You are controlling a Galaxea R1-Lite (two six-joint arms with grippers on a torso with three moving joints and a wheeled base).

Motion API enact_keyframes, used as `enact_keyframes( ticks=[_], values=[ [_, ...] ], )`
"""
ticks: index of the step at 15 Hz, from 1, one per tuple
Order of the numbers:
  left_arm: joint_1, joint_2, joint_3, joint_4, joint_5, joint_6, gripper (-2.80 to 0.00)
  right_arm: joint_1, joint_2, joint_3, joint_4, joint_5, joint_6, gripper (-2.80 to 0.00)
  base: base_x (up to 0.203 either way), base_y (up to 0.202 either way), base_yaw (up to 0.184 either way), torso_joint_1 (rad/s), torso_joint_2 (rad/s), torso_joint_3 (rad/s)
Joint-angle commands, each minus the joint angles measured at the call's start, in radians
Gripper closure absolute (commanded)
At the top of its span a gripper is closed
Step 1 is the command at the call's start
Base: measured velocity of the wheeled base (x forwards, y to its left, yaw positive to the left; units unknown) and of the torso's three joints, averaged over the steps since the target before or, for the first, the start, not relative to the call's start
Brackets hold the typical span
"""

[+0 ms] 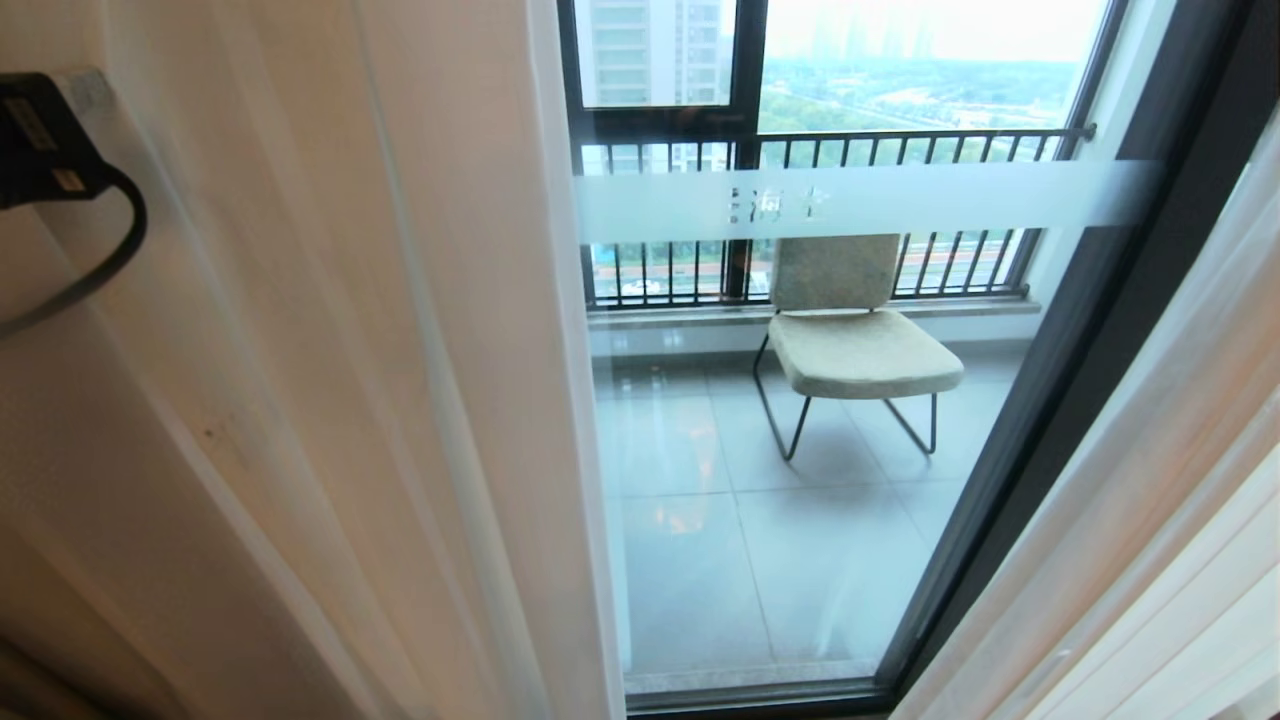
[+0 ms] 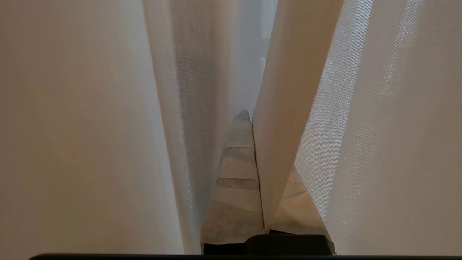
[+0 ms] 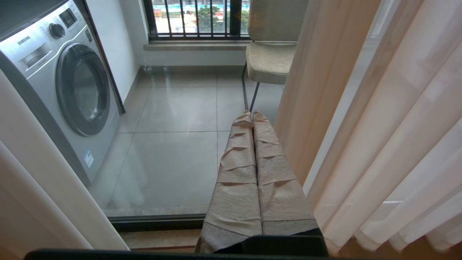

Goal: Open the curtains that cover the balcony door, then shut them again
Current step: Pull the inner curtains open on both sides

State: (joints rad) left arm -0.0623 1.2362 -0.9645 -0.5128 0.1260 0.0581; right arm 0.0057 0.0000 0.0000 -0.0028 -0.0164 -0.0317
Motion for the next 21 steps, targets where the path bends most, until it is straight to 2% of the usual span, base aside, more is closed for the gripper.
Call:
enact_keyframes(
  ticks=[1,3,10,13,15,19,21],
  values=[
    [0.003,0.000,0.000,-0.004,0.001,0.000,0.00,0.000,0.001,0.000,0.000,0.000,-0.001,0.00,0.000,0.184,0.002,-0.002,0.00,0.002],
    [0.007,-0.006,0.001,0.000,0.001,0.000,0.00,0.000,0.000,0.000,0.000,0.000,-0.001,0.00,0.000,0.140,0.004,0.002,0.00,0.005],
    [0.030,-0.006,-0.015,-0.007,0.003,-0.003,0.00,0.000,0.002,0.000,0.001,0.000,-0.001,0.00,0.000,0.000,0.000,0.000,0.00,0.000],
    [0.030,-0.003,-0.045,-0.004,0.003,-0.035,0.00,0.000,0.001,0.000,0.000,0.000,-0.001,0.00,0.000,0.000,0.000,0.000,0.00,0.000],
    [0.073,-0.003,-0.064,0.003,-0.004,-0.067,0.00,0.000,0.002,0.000,0.000,0.000,-0.001,0.00,0.000,0.000,0.000,0.000,0.00,0.000],
    [0.162,0.008,-0.092,0.013,-0.009,-0.076,0.00,0.000,0.002,0.000,0.001,0.000,-0.001,0.00,0.000,0.000,0.000,0.000,0.00,0.000],
    [0.202,0.017,-0.094,0.039,-0.040,-0.089,0.00,0.000,0.000,0.000,0.000,0.000,-0.001,0.00,0.000,0.000,0.000,0.000,0.00,0.000]
  ],
)
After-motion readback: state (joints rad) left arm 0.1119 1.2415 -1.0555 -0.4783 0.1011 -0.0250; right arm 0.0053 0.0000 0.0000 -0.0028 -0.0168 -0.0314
